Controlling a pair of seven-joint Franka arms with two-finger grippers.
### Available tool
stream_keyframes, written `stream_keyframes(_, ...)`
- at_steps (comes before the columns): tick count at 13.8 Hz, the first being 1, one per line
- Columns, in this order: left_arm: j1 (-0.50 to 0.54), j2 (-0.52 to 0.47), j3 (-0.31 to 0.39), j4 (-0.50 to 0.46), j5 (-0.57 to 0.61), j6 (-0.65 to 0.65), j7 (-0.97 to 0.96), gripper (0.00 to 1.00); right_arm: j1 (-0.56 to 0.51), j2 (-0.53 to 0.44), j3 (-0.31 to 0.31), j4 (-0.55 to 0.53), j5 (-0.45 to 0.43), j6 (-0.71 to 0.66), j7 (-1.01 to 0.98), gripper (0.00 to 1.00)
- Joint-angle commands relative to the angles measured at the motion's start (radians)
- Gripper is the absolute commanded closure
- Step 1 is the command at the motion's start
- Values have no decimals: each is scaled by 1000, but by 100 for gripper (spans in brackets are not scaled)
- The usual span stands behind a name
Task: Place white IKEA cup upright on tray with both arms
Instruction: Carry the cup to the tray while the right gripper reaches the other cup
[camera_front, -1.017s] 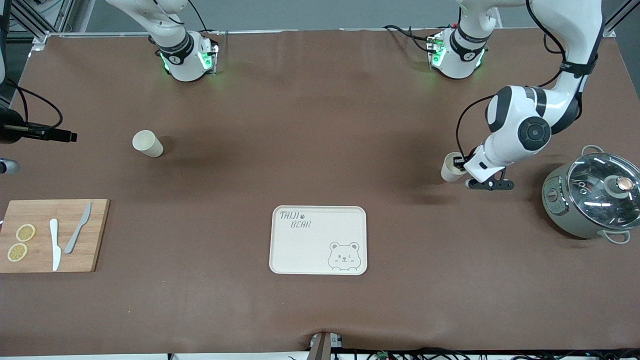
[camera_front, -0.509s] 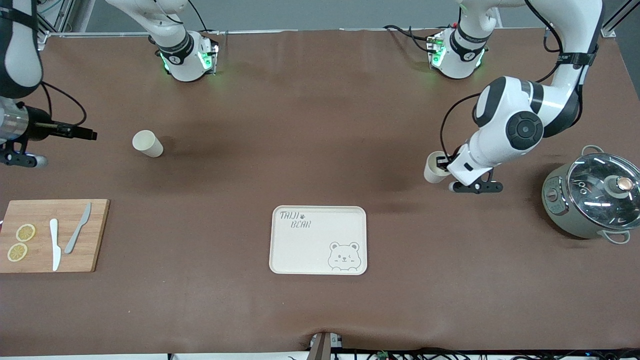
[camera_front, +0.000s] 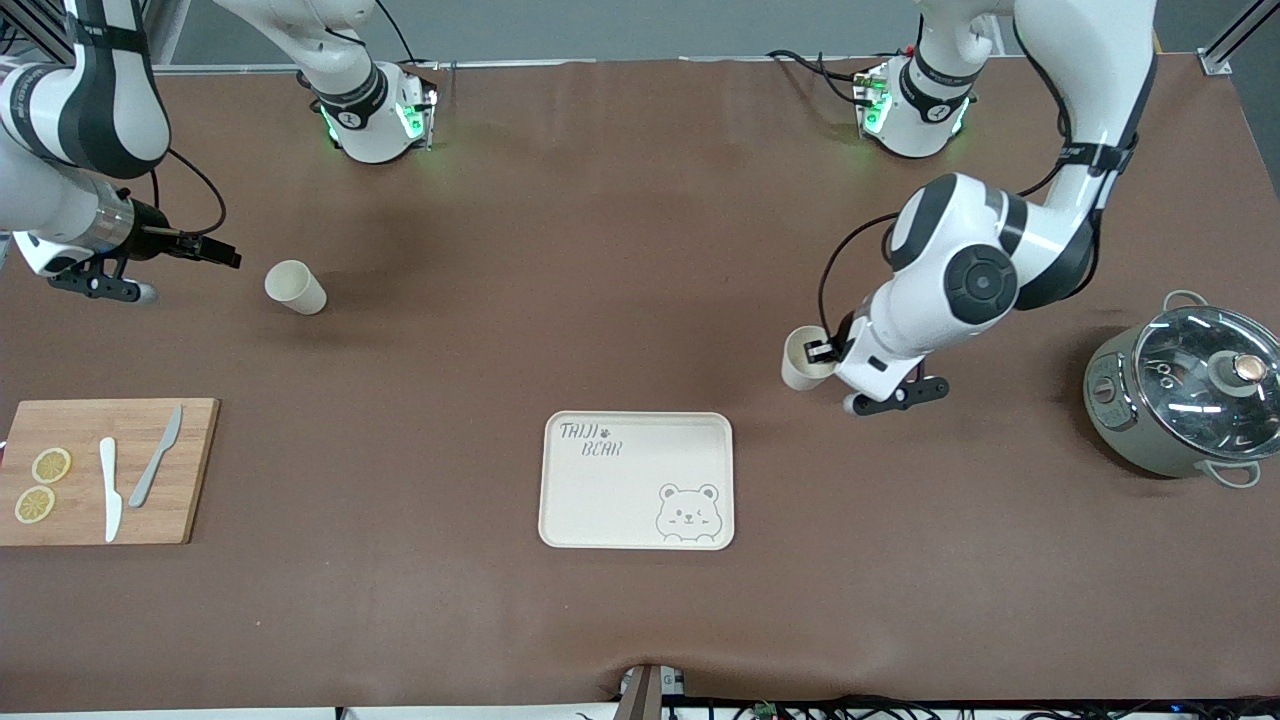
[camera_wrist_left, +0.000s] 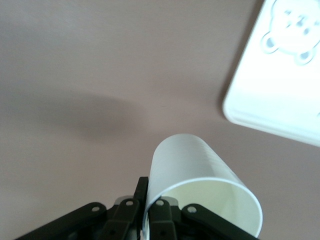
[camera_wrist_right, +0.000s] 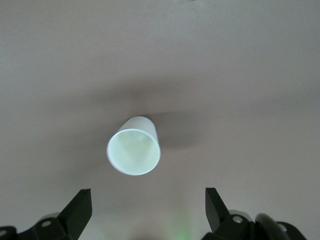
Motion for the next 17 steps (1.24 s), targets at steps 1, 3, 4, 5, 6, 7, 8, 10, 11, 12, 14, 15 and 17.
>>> stream_keyframes(1,-55,129,-1,167,-17,-29,-144,100,-58,-44,11,-138,-1,137,-77,0)
stream_keyframes(3,-81,199,-1,243,-15,-29,-244,100,-69,-39,11,-160,-1,164,-79,0)
stream_keyframes(4,-91,236,-1,271,-14,-26,-287,100,-68,-38,11,-160,-1,168,-79,0)
stream_keyframes(5,-107,268,0,306,-14,-20,-309,100,-69,-33,11,-167,-1,193,-79,0)
stream_keyframes(6,-121,299,3,340,-11,-13,-320,100,-68,-28,11,-184,-1,232,-79,0)
stream_keyframes(7,-128,321,6,360,-11,9,-329,100,-68,-16,11,-201,-1,281,-77,0)
stream_keyframes(8,-130,333,8,363,-11,45,-336,100,-69,-1,13,-204,0,296,-77,0)
stream_keyframes(10,-130,355,8,365,-14,116,-343,100,-68,13,11,-206,0,297,-77,0)
stream_keyframes(11,-136,365,8,365,-14,136,-356,100,-68,24,11,-206,0,303,-77,0)
stream_keyframes(12,-138,382,8,368,-14,157,-373,100,-68,39,13,-219,0,326,-77,2)
stream_keyframes(14,-160,420,11,377,-14,234,-409,100,-66,56,13,-271,0,429,-77,16)
stream_keyframes(15,-171,440,17,386,-11,256,-427,100,-66,74,13,-278,0,446,-76,26)
stream_keyframes(17,-194,450,42,387,-8,257,-435,100,-68,111,13,-288,2,489,-74,46)
